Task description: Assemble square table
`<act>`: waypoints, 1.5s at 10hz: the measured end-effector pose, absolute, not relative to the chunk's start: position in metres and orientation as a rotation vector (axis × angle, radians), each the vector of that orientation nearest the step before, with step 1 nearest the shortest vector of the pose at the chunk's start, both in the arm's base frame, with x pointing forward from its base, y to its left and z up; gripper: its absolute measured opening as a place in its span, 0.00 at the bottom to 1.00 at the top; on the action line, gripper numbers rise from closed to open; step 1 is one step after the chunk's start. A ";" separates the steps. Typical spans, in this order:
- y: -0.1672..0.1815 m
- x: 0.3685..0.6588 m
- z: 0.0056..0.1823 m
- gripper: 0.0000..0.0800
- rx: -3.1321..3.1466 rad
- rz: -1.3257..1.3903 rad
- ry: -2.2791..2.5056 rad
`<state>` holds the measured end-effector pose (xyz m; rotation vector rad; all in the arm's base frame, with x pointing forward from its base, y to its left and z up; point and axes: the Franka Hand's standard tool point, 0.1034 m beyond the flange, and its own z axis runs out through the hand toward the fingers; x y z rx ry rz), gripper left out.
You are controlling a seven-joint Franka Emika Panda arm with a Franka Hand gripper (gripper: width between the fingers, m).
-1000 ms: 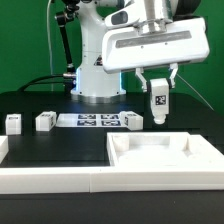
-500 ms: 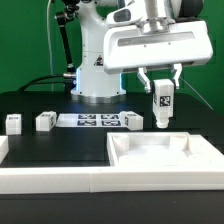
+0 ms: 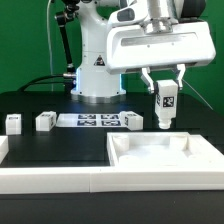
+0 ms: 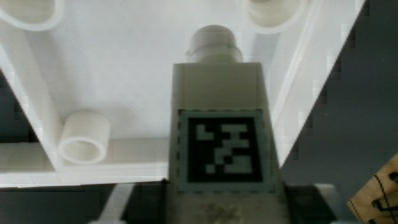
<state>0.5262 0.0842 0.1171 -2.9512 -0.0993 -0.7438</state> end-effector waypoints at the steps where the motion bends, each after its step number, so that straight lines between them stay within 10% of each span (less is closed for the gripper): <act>1: 0.084 0.540 0.121 0.36 -2.947 -0.733 -0.114; 15: 0.097 0.596 0.120 0.36 -2.915 -0.846 -0.311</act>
Offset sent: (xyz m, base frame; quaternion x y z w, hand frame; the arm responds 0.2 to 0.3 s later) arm 0.0444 0.0055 0.0083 0.0190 0.0069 -0.0953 0.9952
